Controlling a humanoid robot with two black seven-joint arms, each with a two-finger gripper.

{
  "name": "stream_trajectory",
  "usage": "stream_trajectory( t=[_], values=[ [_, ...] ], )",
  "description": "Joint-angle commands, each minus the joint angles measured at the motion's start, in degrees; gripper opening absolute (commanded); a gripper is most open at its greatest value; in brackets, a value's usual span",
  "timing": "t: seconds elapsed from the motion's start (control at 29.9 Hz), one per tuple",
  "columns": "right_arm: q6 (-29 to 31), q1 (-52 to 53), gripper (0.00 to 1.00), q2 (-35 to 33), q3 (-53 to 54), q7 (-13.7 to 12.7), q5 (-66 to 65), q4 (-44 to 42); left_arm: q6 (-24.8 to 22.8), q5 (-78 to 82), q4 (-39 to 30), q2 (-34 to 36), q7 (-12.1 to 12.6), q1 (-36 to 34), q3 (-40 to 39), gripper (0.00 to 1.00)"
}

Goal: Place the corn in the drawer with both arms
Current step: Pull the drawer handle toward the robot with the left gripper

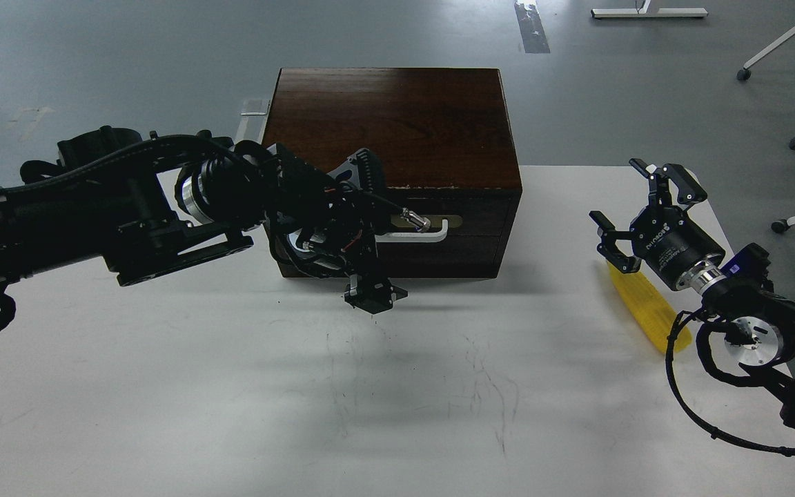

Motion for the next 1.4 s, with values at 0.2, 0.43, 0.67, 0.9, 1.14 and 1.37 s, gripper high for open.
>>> stream_trajectory(
  t=[0.2,0.43,0.67,0.9,1.14,1.37],
  values=[
    [0.00,-0.44,1.00,0.04,0.00,0.00,0.00,0.08,-0.09,0.00,-1.33,-0.09,0.00,0.12,0.44,0.98],
    [0.00,-0.44,1.00,0.04,0.00,0.00,0.00,0.00,-0.09,0.00,-1.69,-0.71,0.00,-0.93,2.38,0.98],
    [0.00,-0.61,1.00,0.13,0.00,0.00,0.00,0.00,-0.70,0.00,-4.41,-0.53,0.00,-1.29,2.55,0.98],
    [0.00,-0.70,1.00,0.13,0.00,0.00,0.00,-0.09,-1.54,0.00,-7.66,-0.09,0.00,-1.46,3.43,0.98],
    [0.00,-0.96,1.00,0.13,0.00,0.00,0.00,-0.09,-1.54,0.00,-10.91,0.35,0.00,-2.25,3.34,0.98],
    [0.00,-1.14,1.00,0.13,0.09,0.00,0.00,-0.09,-1.54,0.00,-16.18,2.28,0.00,-3.04,3.17,0.98]
  ],
)
